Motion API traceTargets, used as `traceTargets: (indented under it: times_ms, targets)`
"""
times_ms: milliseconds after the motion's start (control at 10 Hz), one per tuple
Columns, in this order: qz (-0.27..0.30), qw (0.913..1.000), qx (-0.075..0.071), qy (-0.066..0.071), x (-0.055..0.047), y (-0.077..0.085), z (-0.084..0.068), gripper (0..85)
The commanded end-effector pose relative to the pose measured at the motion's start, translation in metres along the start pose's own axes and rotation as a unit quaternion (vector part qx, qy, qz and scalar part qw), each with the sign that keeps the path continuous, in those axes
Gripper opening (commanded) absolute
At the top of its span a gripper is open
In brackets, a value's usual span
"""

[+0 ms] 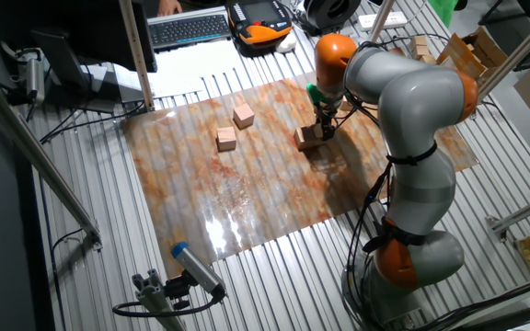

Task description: Stack the blocks into a pyramid shape

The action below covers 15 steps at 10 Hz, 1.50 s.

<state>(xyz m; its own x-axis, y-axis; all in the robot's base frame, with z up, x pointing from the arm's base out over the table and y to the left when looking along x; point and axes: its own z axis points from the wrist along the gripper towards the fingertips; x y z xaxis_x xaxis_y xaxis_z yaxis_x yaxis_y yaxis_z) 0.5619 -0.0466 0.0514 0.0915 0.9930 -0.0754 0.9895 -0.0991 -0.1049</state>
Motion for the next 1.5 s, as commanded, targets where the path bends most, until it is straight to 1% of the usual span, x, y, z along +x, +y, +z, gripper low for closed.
traceTargets:
  times_ms: [0,300,600,700,900,1000,1100,1300,1400]
  targets:
    - [0.001,1.0000,0.001,0.000,0.000,0.000,0.000,68.0]
    - [0.001,1.0000,0.003,-0.003,0.000,-0.001,-0.001,68.0]
    - [0.003,1.0000,0.000,0.002,-0.001,-0.002,-0.002,68.0]
    - [0.008,0.9999,-0.005,0.012,-0.001,-0.002,-0.004,85.0]
    - [0.013,0.9998,-0.003,0.014,-0.001,-0.003,-0.005,85.0]
    - [0.015,0.9998,0.000,0.011,-0.001,-0.003,-0.006,85.0]
    - [0.013,0.9999,0.000,0.010,-0.002,-0.004,-0.008,85.0]
    - [-0.005,0.9998,-0.013,0.012,-0.005,-0.008,-0.013,85.0]
    - [-0.013,0.9997,-0.017,0.011,-0.006,-0.010,-0.018,85.0]
